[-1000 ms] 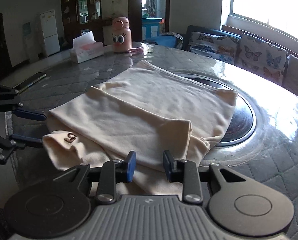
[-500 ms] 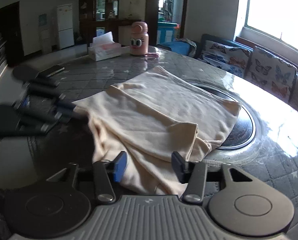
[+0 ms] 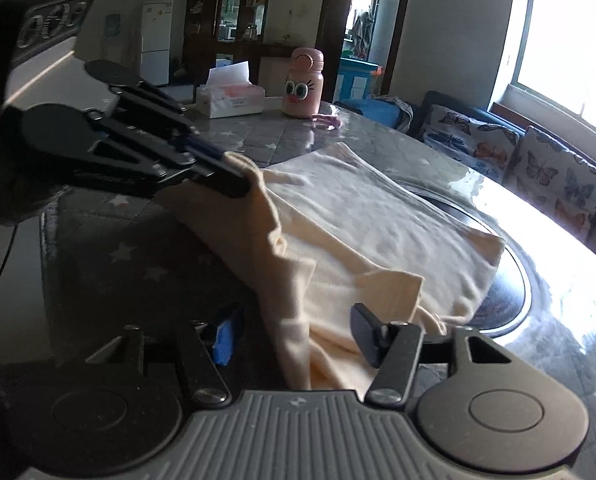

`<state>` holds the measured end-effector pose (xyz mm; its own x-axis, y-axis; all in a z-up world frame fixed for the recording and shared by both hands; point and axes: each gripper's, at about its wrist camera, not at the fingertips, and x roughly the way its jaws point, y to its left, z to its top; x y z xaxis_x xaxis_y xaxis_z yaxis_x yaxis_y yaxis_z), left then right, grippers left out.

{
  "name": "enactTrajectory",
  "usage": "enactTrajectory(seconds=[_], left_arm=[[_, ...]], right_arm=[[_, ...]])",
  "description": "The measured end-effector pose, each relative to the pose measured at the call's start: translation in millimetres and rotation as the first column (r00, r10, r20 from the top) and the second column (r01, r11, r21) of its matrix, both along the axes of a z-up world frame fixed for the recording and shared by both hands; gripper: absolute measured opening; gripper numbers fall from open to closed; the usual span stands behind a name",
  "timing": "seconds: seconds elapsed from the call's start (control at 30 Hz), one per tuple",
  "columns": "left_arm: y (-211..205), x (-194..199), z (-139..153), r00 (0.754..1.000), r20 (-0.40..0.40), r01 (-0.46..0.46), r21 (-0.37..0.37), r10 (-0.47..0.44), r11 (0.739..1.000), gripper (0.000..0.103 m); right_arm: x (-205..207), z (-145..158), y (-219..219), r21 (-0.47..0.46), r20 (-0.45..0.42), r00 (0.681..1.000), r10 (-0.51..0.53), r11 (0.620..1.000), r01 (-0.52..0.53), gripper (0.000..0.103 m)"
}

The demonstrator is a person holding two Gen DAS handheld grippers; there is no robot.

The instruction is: Fold clothes

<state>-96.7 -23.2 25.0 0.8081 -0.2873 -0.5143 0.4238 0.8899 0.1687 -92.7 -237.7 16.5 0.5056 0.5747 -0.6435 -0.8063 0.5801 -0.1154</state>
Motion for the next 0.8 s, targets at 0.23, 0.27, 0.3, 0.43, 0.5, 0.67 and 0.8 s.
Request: enactTrajectory(seconds=[0.23, 0.27, 0.3, 0.43, 0.5, 0.67, 0.8], left_arm=[[3, -18, -4, 1.000, 0.008, 0.019, 0.008, -0.019, 1.000, 0.019], [4, -22, -6, 1.000, 0.014, 0.017, 0.019, -0.017, 1.000, 0.025], [4, -26, -7, 1.000, 0.019, 0.014, 0.031, -0.014, 0.999, 0.043], [7, -41, -15, 0.999, 0.040, 0.017, 0.085, -0.020, 0.996, 0.053], [7, -45, -22, 0.999, 0.043, 0.013, 0.129, -0.018, 0.992, 0.054], [4, -44, -34, 0.998, 0.065, -0.003, 0.203, -0.011, 0.979, 0.054], [-5, -44, -43, 0.995, 0.099, 0.002, 0.271, -0.030, 0.963, 0.054]], right_arm=[[13, -1, 3, 0.029, -0.071, 0.997, -0.006, 1.000, 0.008, 0.015], [15, 1, 1, 0.042, -0.081, 0.997, -0.013, 0.999, 0.016, 0.015], [16, 3, 0, 0.054, -0.090, 0.996, -0.019, 0.998, 0.024, 0.014], [21, 12, -5, 0.096, -0.108, 0.993, -0.048, 0.994, 0.058, 0.013], [23, 16, -6, 0.109, -0.109, 0.992, -0.055, 0.992, 0.067, 0.012], [25, 25, -5, 0.126, -0.104, 0.993, -0.062, 0.989, 0.075, 0.012], [27, 24, -6, 0.132, -0.110, 0.991, -0.080, 0.987, 0.094, 0.012]])
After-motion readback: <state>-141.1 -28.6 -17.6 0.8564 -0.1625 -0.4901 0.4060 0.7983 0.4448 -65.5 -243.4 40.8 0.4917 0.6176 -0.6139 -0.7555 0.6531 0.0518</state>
